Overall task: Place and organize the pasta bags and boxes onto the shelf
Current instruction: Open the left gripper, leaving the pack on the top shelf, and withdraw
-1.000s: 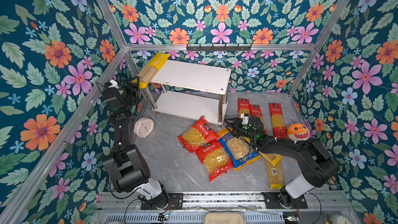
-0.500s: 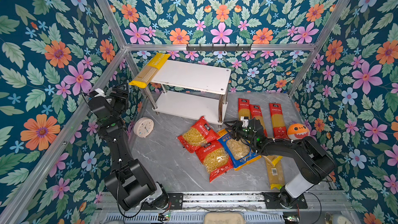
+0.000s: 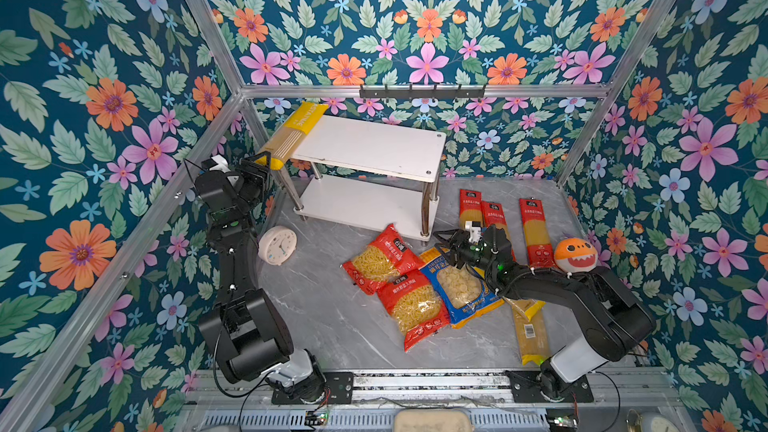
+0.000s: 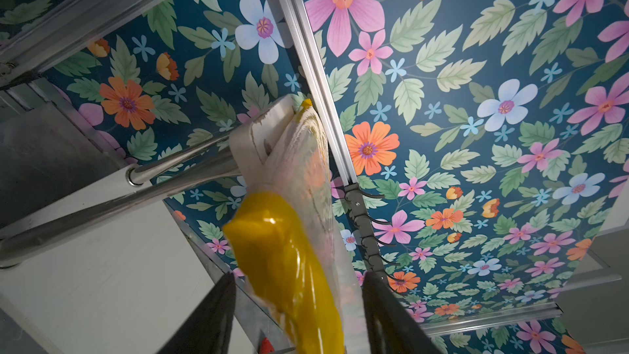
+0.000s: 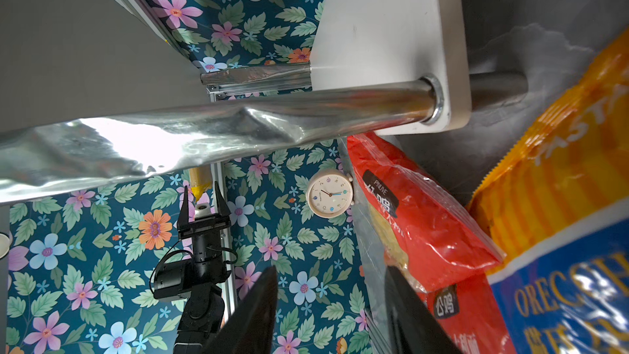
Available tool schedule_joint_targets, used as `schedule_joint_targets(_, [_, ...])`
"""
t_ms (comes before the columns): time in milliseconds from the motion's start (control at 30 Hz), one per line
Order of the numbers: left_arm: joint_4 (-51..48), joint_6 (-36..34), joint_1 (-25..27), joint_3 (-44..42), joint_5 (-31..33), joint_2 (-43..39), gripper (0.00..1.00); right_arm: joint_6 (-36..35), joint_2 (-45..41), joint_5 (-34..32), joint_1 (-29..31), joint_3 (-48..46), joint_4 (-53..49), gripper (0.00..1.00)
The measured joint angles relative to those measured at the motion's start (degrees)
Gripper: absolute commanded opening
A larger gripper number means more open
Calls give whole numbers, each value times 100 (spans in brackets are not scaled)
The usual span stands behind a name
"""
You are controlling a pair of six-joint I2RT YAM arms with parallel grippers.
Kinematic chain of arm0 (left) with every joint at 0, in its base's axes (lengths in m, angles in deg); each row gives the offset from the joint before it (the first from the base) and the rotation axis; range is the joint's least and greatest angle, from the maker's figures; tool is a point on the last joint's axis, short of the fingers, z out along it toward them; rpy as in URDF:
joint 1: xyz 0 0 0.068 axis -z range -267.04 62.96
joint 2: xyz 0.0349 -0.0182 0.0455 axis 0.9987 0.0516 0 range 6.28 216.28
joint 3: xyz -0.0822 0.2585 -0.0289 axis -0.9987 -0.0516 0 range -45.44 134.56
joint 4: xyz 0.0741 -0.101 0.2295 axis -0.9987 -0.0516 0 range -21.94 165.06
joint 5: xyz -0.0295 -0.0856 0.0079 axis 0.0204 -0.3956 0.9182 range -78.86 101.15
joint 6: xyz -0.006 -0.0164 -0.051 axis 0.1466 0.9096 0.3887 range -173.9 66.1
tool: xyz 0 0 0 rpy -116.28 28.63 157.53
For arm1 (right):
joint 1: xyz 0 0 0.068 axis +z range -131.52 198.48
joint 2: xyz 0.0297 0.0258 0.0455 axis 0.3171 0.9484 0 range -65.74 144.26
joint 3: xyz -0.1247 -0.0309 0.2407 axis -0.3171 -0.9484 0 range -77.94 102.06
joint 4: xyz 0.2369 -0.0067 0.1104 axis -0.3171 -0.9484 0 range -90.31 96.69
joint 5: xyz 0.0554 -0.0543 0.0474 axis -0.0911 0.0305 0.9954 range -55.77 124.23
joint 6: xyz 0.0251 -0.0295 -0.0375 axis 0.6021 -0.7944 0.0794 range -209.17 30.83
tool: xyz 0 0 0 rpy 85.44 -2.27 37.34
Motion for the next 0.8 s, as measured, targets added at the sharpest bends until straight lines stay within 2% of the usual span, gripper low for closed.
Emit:
schedule_joint_targets(67, [4, 0, -20, 66, 13, 94, 51, -76, -118, -24, 0, 0, -109, 52])
schedule_joint_targets(100, [4, 0, -31, 83, 22, 125, 52, -101, -175, -44, 0, 4, -177, 52])
schedule_joint_targets(233, [-20, 7, -33, 59, 72, 105, 72, -293, -444, -57, -9, 42, -584, 52])
schedule_joint_targets(400, [-111, -81, -33, -109, 72, -297, 79, -826, -986, -48, -208, 118, -1414, 52])
schedule_joint_targets(600, [-876, -776, 111, -601, 459, -1377, 81, -2424, -1996, -153, -667, 645, -3674, 56])
schedule_joint_targets(700, [-1478, -1292, 579, -850, 741, -1915, 81, -3394, -2238, -304, -938, 975, -4863, 56])
schedule_joint_targets(800, [-1967, -1808, 1283, -1231, 1095, -2457, 81, -4159, -2129, -358, -1388, 1137, -5921, 56])
